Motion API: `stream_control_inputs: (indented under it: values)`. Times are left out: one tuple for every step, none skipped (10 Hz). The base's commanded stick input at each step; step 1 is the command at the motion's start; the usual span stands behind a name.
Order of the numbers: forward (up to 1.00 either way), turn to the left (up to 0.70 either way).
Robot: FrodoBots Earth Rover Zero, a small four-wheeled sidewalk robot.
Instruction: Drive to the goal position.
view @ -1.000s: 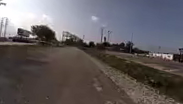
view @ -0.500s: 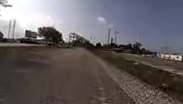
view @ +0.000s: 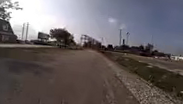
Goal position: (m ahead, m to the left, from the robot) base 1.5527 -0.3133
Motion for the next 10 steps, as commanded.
stream_control_inputs:
  values:
    - [1.00, -0.01]
    - [1.00, -0.05]
    - [1.00, -0.10]
    - [1.00, -0.10]
    - [1.00, -0.11]
    - [1.00, -0.11]
    - [1.00, -0.11]
    - [1.00, -0.11]
    - [1.00, -0.11]
    - [1.00, -0.12]
